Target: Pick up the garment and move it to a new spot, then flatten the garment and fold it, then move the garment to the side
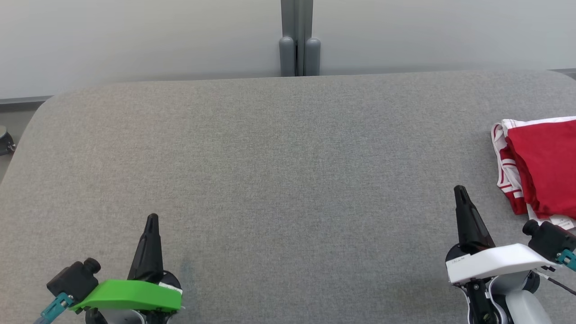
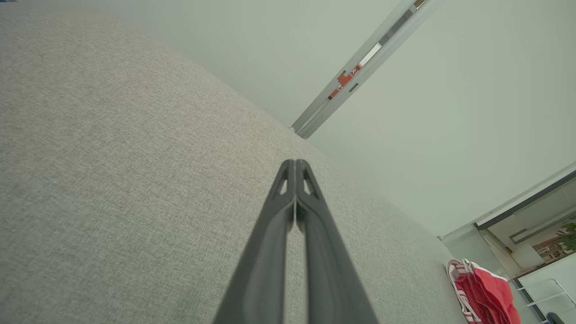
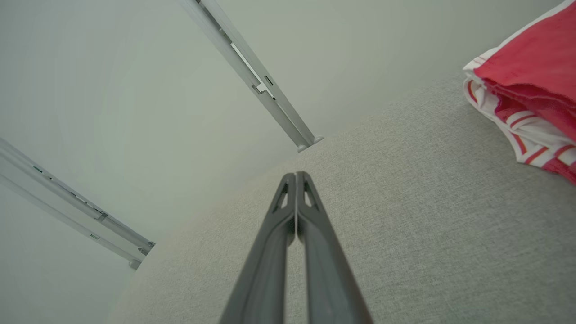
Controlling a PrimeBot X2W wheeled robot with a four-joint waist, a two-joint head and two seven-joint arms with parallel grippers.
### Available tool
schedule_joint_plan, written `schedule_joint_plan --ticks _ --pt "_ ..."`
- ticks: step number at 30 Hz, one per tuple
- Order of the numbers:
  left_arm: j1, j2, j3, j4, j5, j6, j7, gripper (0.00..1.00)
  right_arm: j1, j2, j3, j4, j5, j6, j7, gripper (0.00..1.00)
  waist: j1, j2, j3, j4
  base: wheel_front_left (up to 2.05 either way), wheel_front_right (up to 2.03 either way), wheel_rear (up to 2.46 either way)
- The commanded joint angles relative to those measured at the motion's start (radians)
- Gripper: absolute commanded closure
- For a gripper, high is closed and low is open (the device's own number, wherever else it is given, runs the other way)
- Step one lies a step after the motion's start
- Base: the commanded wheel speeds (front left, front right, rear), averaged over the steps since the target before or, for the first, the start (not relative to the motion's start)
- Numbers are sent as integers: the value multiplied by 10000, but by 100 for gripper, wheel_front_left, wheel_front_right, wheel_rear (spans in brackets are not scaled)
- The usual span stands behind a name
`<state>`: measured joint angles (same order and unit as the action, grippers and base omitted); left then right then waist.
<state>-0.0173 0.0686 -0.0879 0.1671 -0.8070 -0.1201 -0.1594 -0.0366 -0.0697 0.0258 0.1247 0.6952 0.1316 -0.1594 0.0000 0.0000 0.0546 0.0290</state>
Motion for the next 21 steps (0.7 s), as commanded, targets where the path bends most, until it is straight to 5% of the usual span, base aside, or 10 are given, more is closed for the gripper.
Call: schedule_joint_plan --ticks 1,21 --pt "-318 85 92 -95 -295 -44 44 100 -264 -64 -43 -78 355 -4 53 100 0 0 -6 -3 0 0 0" --pt "-510 155 488 126 -2810 -69 701 100 -414 -135 -266 289 3182 -6 715 100 0 0 -118 -67 0 0 0"
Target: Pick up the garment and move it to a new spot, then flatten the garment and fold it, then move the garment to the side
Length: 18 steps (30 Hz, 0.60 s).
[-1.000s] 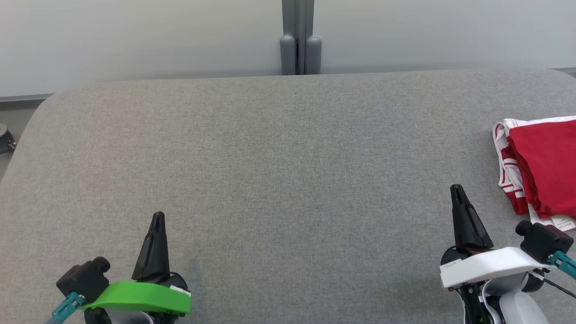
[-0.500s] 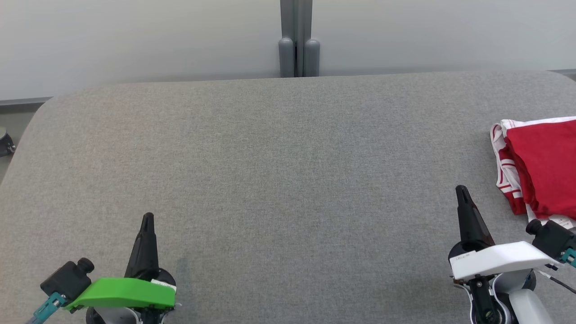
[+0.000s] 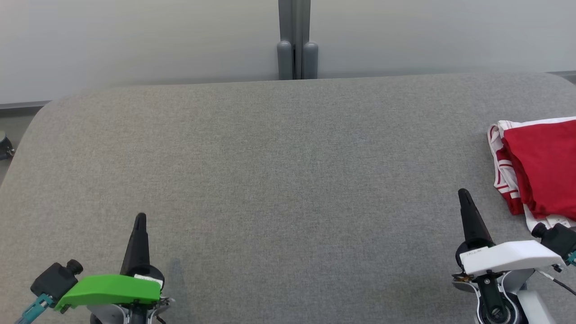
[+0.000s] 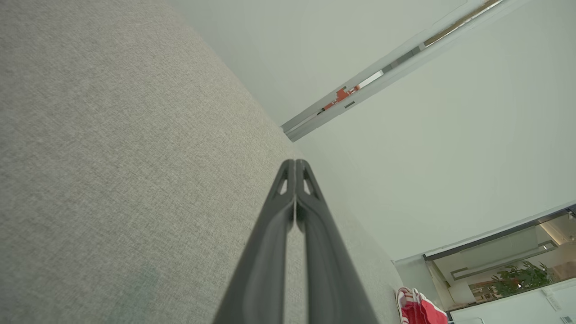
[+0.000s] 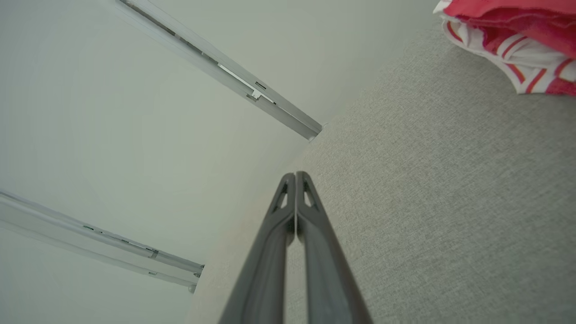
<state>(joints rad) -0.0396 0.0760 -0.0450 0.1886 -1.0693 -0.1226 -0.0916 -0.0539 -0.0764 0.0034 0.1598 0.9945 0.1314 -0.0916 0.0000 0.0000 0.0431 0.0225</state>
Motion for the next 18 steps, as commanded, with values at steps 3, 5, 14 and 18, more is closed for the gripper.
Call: schedule_joint_plan --ticks 3,5,14,18 --pt "-306 85 114 -55 -505 -47 116 100 -257 -72 -75 -12 545 -5 131 100 0 0 -18 -11 0 0 0" --pt "-324 88 152 -36 -700 -50 177 100 -271 -75 -98 19 772 -5 184 100 0 0 -29 -17 0 0 0" --pt "-385 95 311 57 -1523 -60 408 100 -310 -80 -194 143 1697 -6 420 100 0 0 -74 -42 0 0 0" --pt "-416 96 382 104 -1890 -66 525 100 -339 -80 -242 203 2126 -7 541 100 0 0 -97 -55 0 0 0"
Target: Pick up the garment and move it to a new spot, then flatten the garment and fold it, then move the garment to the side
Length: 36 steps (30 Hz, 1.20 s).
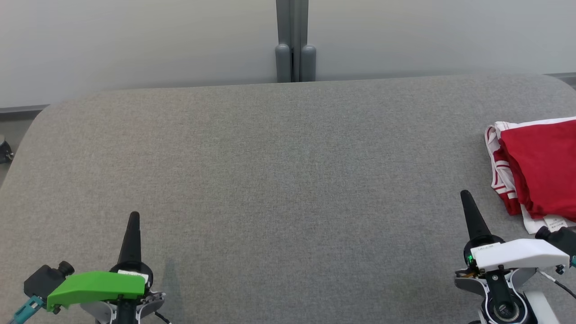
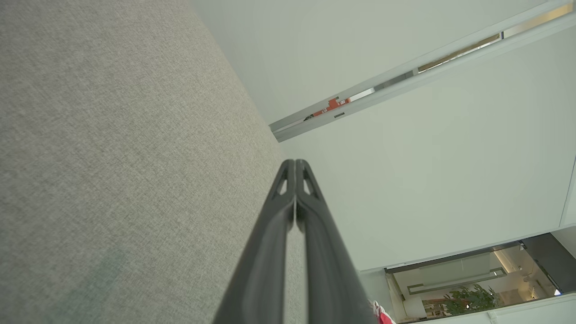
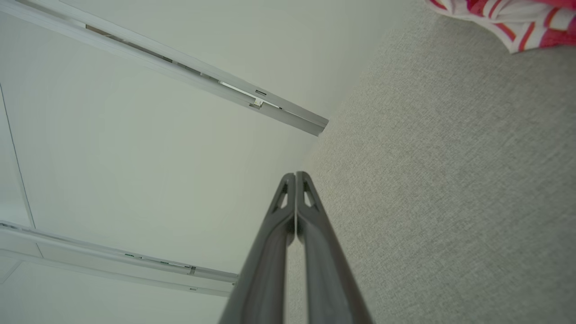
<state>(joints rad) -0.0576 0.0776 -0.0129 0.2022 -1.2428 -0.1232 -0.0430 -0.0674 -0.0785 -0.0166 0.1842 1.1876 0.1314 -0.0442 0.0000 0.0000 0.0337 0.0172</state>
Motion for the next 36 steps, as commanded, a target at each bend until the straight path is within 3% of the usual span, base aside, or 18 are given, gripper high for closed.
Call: schedule_joint_plan --ticks 1,36 --pt "-248 81 81 -22 -257 -62 67 100 -212 -59 -54 -26 302 -7 91 100 0 0 -9 -5 0 0 0" --pt "-459 37 655 275 -2837 -98 898 100 -364 -17 -437 401 3228 -10 918 100 0 0 -194 -109 0 0 0"
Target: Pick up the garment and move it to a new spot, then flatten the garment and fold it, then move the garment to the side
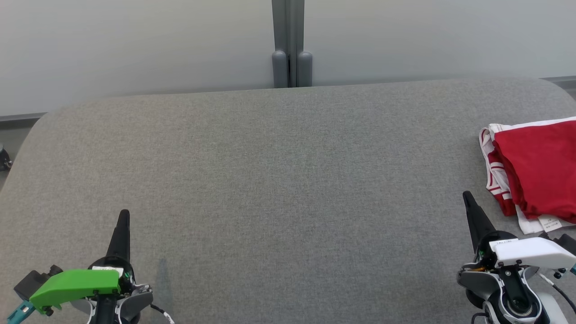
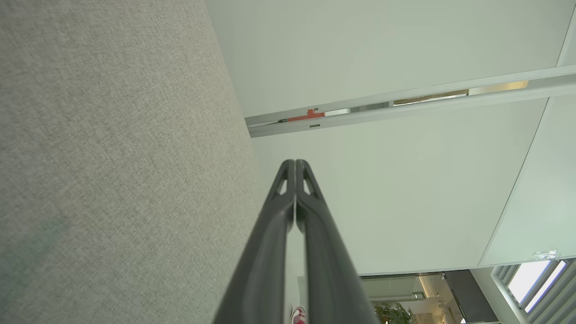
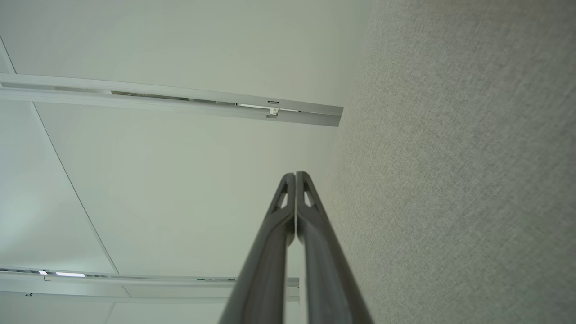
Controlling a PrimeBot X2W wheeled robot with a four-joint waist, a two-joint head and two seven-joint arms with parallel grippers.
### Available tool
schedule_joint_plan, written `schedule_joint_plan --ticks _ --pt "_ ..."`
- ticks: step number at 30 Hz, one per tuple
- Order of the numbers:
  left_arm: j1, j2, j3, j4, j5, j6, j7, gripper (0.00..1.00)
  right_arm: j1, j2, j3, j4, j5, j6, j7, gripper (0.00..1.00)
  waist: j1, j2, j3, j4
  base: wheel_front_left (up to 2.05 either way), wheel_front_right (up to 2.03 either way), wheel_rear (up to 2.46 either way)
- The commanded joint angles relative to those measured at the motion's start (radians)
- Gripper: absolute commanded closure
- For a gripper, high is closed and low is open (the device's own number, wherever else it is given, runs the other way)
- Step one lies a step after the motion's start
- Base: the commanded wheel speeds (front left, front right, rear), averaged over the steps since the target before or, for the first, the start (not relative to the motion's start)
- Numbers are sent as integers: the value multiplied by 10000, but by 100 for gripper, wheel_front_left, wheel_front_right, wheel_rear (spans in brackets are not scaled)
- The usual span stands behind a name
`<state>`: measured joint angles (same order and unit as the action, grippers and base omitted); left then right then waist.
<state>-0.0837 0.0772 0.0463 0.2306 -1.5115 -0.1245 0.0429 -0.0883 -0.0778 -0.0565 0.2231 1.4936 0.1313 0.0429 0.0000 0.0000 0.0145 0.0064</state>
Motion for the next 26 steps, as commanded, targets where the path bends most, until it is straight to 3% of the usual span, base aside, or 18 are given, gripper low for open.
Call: schedule_joint_plan --ticks 1,26 --pt "-203 39 73 -2 -209 -85 68 100 -160 -24 -46 22 229 -8 74 100 0 0 -7 -4 0 0 0" --pt "-280 -27 374 145 -1310 -78 476 100 -219 38 -262 215 1471 -9 481 100 0 0 -114 -64 0 0 0"
